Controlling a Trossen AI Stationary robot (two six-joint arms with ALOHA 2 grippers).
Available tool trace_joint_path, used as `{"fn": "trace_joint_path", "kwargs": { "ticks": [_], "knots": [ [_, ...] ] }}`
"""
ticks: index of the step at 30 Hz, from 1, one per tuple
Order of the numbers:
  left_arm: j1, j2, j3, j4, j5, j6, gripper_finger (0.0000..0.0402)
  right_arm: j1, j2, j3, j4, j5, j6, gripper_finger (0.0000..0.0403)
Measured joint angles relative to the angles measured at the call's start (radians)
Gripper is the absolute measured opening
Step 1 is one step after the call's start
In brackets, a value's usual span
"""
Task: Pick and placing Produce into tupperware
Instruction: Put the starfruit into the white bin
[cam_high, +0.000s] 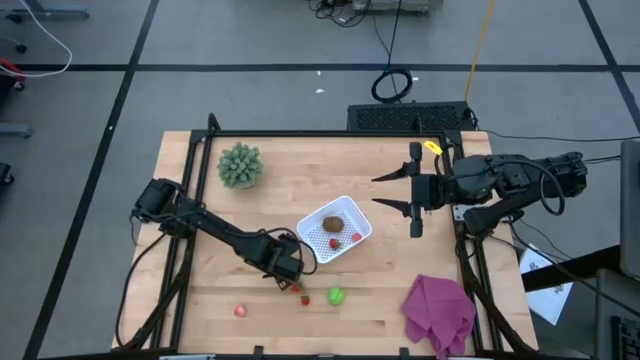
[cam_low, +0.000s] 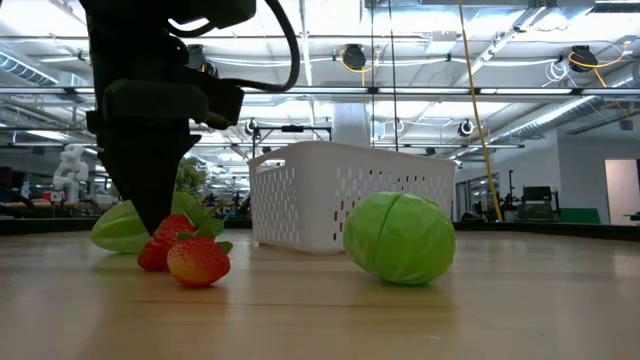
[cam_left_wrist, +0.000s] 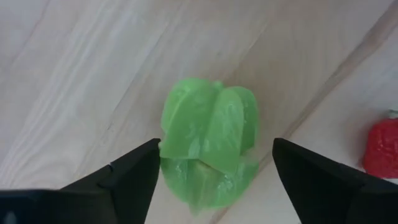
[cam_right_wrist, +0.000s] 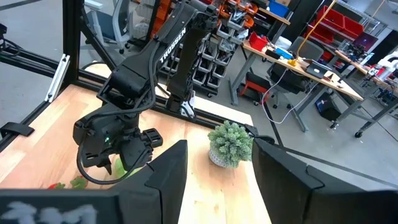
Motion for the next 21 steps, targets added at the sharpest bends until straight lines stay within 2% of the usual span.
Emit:
{"fn": "trace_joint_path", "kwargs": {
  "ticks": [14, 21],
  "knots": [
    [-0.001, 0.0, 0.001, -0.007, 0.013, 0.0, 0.0233, 0.0, 0.0, 0.0, -0.001, 0.0, 0.0, 0.0171],
    [-0.001, 0.0, 0.001, -0.007, 0.004, -0.001, 0.0222, 0.0, 0.0, 0.0, -0.001, 0.0, 0.0, 0.0171]
  ]
}}
